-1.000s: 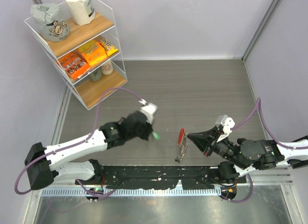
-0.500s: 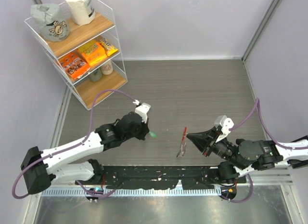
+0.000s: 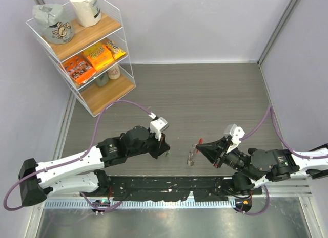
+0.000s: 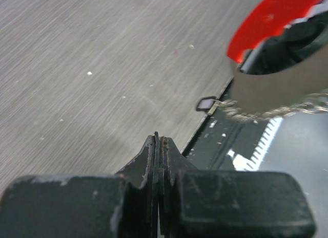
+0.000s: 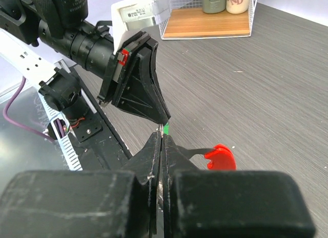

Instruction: Put the keys on the keyring

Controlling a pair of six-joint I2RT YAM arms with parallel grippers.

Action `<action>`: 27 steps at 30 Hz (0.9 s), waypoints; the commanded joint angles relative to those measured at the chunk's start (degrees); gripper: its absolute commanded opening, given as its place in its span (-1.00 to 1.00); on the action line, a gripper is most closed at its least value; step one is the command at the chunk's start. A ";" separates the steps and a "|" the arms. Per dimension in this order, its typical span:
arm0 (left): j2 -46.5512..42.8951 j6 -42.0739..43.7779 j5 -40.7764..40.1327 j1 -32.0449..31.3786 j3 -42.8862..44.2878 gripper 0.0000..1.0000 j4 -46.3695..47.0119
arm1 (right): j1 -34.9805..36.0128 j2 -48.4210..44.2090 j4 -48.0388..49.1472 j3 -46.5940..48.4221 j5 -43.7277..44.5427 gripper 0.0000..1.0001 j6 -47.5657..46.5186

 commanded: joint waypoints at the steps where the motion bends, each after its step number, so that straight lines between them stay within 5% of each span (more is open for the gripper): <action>1: -3.44 1.29 9.71 -0.26 -0.88 -1.00 9.28 | 0.18 1.33 2.30 2.20 -2.06 -0.89 0.04; 27: -17.51 6.03 28.27 -0.26 -9.41 -1.00 35.74 | 0.18 5.64 9.33 4.66 -4.78 -0.89 9.43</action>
